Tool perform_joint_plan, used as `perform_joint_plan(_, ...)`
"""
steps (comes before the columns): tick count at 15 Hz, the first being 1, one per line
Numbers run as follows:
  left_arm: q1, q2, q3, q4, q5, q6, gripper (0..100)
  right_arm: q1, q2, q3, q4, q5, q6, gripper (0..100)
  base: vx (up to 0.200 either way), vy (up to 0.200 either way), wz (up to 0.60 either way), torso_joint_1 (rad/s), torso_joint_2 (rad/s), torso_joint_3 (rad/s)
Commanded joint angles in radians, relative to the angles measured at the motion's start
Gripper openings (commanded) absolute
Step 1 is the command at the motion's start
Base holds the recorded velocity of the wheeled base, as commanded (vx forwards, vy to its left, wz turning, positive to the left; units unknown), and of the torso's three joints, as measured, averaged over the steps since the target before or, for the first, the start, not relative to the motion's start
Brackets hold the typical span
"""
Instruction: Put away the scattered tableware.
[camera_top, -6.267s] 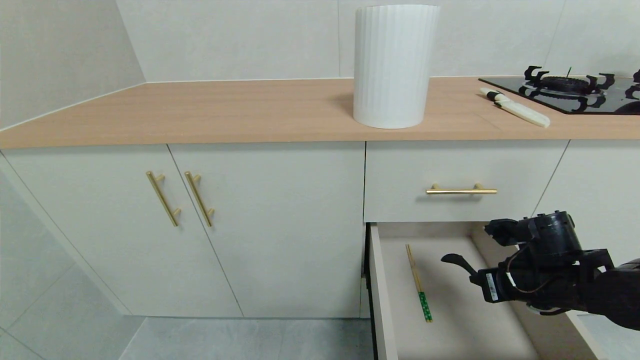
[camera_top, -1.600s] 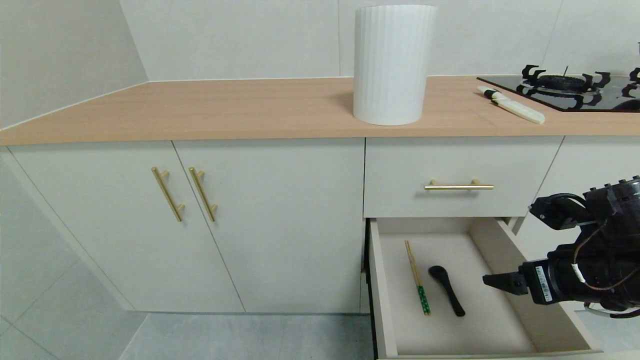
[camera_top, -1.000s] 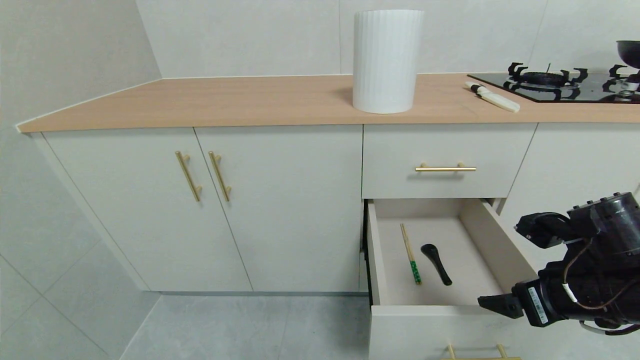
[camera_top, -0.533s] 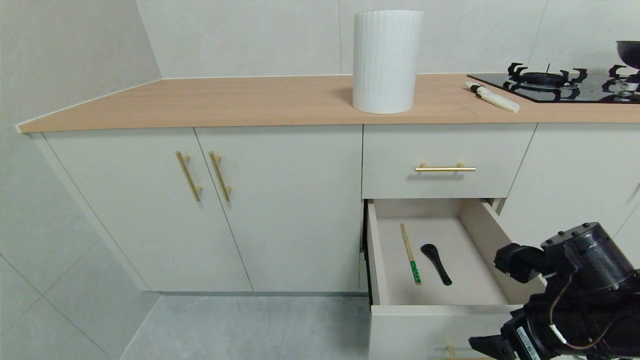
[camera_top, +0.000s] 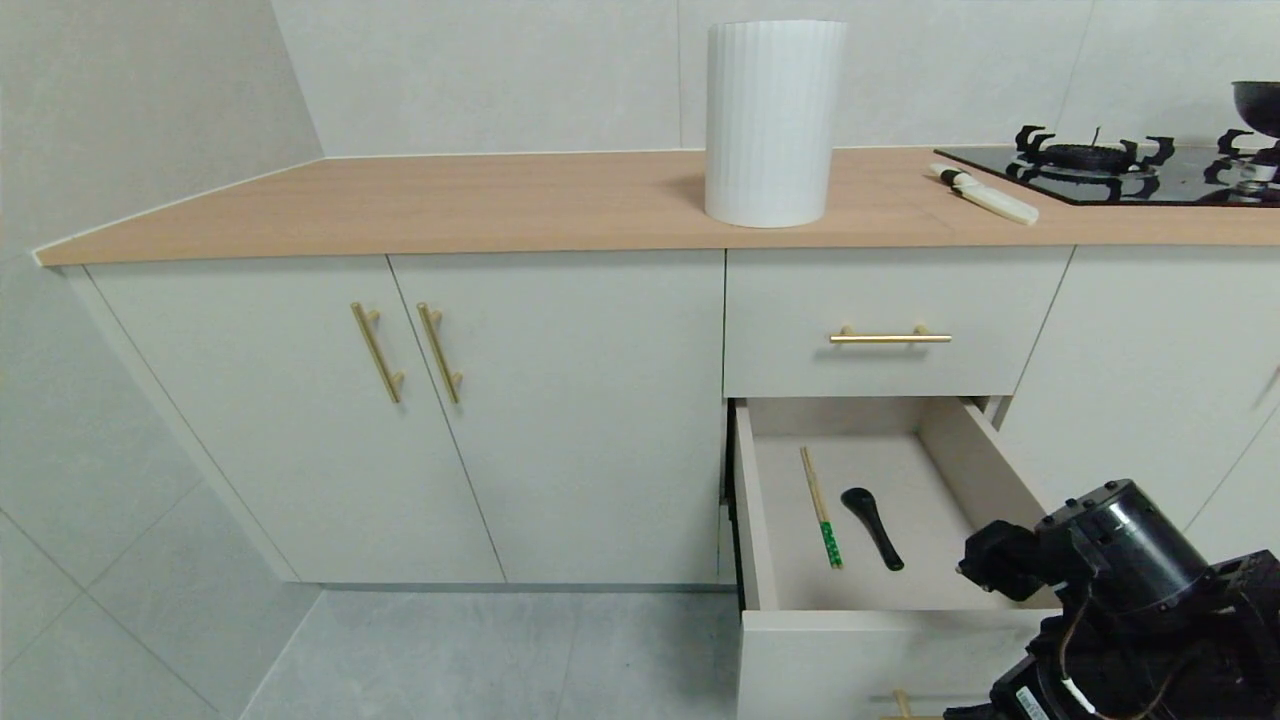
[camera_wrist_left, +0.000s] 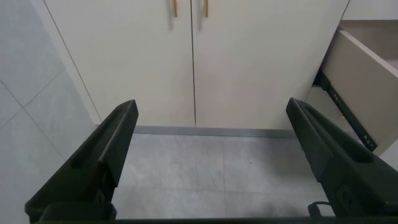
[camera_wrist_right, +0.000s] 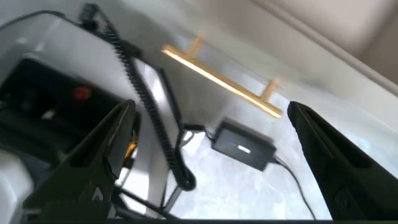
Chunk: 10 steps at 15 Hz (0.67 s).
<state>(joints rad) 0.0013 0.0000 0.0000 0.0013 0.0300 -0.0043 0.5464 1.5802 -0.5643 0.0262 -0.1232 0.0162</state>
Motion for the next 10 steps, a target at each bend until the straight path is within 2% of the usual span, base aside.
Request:
perform_joint_plan(1, 0.000, 0.000, 0.000, 0.000, 0.001, 0.000, 100, -0.002, 0.041, -0.003, -0.002, -0.013, 0.002, 100, 0.000, 0.000, 0.00, 0.000, 0.00, 0.000)
perform_joint_plan(4, 0.000, 0.000, 0.000, 0.000, 0.001, 0.000, 100, -0.006, 0.067, -0.034, 0.000, -0.030, 0.061, 100, 0.000, 0.000, 0.00, 0.000, 0.00, 0.000)
perform_joint_plan(10, 0.000, 0.000, 0.000, 0.000, 0.001, 0.001, 100, -0.042, 0.152, -0.125, 0.000, -0.139, 0.197, 100, 0.000, 0.000, 0.00, 0.000, 0.00, 0.000)
